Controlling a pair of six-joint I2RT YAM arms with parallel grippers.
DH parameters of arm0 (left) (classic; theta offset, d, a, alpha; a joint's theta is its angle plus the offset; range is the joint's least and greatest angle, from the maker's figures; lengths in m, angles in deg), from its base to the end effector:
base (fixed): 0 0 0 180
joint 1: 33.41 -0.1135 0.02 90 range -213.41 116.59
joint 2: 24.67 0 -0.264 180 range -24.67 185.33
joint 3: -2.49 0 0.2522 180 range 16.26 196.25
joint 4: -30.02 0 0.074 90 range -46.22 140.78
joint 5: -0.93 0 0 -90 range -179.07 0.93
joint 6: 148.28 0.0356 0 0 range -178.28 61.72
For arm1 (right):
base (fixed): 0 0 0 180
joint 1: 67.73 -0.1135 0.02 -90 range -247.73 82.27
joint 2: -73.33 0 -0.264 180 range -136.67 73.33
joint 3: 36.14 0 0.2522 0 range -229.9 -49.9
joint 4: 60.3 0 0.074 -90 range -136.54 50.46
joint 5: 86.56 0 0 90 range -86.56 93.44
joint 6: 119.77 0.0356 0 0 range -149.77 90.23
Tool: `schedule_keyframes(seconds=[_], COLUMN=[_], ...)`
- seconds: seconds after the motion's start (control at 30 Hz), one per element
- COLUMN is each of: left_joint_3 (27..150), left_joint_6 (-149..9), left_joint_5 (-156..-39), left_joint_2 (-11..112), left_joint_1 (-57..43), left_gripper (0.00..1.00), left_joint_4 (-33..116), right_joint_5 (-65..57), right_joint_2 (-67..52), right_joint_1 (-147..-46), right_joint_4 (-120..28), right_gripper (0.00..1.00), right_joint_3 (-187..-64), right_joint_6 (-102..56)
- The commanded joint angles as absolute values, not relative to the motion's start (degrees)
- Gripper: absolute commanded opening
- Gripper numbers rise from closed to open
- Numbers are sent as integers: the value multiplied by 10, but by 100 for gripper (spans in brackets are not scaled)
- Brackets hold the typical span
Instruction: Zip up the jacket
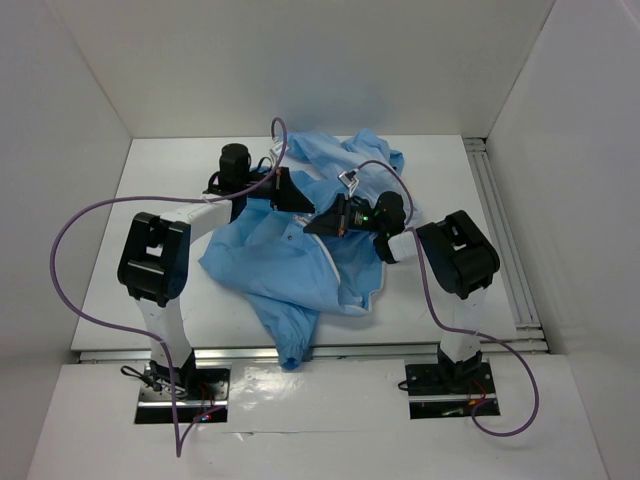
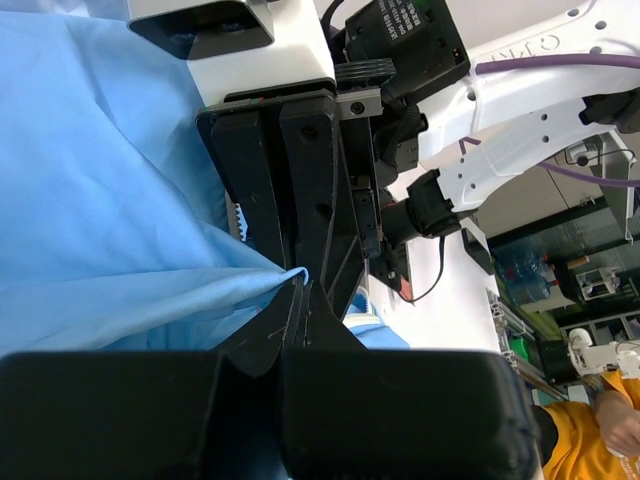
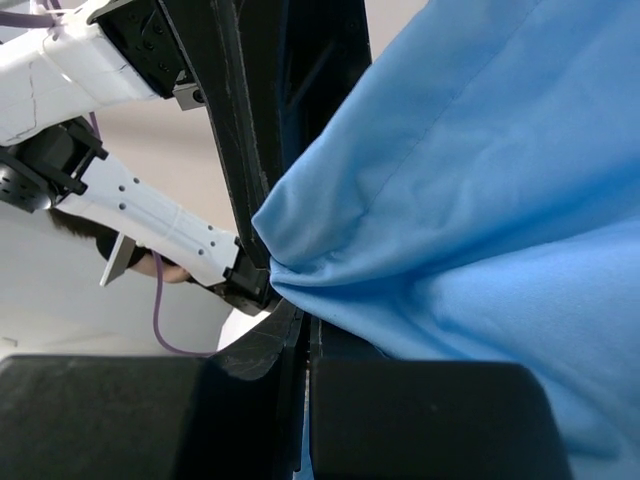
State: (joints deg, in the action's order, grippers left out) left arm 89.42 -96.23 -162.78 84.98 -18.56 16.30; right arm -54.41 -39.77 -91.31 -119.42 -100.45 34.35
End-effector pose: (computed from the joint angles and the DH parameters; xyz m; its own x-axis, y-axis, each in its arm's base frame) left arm 0.4014 -0.1418 0.2516 -0.7270 0.0143 -0.6865 0.6863 0.0469 -0.7258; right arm 0.3373 0.1801 0.1833 -0.8066 0.1703 -0.5660 -0.5740 0.0029 0.8189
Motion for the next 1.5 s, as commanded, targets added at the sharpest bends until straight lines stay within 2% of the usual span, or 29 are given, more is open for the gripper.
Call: schedule_keyframes(seconds=[0.0,1.47], left_joint_3=[908,897], left_joint_6=[-966,-968], left_joint_5=[-1647,-1636], left_joint_2=[846,847], left_joint_1=[-181,-202], left_gripper=[0,0], left_joint_4=[134,128], right_joint_5=[-542,-554], right_joint_2=[-397,-386], right_joint_1=[-906,-885], right_joint_4=[-1394,-1484], right_gripper=[0,0], right_joint_3=[-996,-967], right_joint_6=[358,412])
